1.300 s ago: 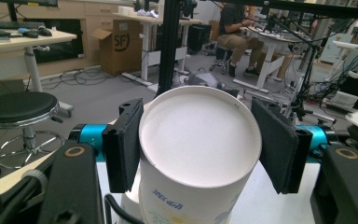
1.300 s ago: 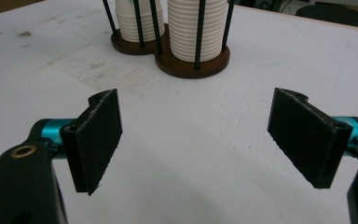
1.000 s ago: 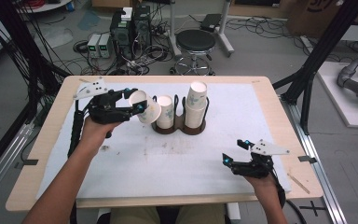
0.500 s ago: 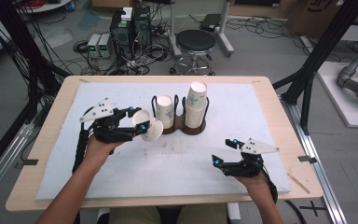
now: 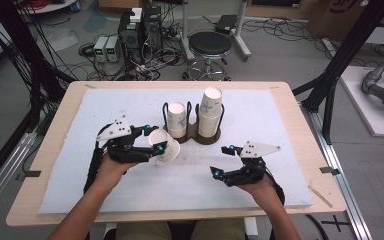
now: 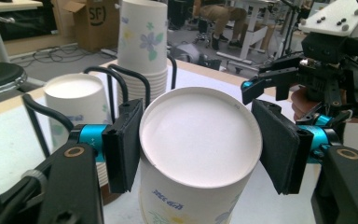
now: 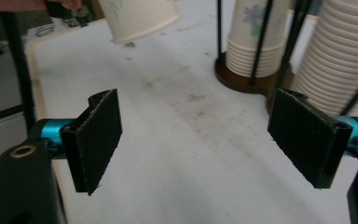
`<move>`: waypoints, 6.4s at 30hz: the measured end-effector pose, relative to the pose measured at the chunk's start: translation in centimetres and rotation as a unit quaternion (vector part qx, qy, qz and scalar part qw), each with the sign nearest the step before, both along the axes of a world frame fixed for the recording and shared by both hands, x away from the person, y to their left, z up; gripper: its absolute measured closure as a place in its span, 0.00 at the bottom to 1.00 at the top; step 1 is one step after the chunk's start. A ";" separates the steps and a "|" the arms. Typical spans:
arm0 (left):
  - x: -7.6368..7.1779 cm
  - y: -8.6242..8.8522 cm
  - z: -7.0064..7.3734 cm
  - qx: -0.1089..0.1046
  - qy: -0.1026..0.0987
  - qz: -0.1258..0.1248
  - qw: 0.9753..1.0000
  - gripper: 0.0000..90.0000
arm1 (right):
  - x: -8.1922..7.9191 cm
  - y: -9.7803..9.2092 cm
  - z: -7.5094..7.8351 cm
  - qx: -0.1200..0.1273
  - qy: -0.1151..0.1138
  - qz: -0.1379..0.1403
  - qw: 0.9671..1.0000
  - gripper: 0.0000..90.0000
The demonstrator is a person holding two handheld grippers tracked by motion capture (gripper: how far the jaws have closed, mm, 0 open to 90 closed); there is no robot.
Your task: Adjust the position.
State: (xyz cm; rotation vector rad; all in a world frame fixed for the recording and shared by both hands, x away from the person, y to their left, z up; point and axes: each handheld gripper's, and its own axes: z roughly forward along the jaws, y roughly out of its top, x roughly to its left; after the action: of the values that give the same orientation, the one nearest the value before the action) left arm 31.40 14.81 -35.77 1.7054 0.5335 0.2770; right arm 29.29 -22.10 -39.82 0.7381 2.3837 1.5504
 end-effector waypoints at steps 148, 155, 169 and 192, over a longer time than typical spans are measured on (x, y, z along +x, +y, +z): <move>-0.8 -3.2 -1.7 0.093 0.035 -0.177 0.979 0.41 | 1.8 5.6 5.7 -0.122 -0.018 0.181 0.976 0.24; -0.8 -2.3 -2.3 0.042 0.032 -0.155 0.986 0.41 | 1.4 4.3 4.8 -0.069 -0.016 0.137 0.988 0.24; -1.3 -1.7 -3.6 0.001 0.011 -0.149 0.989 0.41 | 0.5 3.1 0.8 0.031 0.000 0.112 0.993 0.23; -1.7 -2.1 -3.9 -0.013 -0.001 -0.176 0.984 0.41 | 0.6 3.9 -0.1 0.039 0.012 0.141 0.989 0.23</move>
State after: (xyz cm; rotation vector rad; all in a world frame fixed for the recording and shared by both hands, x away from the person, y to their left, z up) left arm 29.69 12.67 -39.69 1.7382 0.2254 0.0181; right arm 29.91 -18.21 -39.97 0.4479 2.5473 1.7570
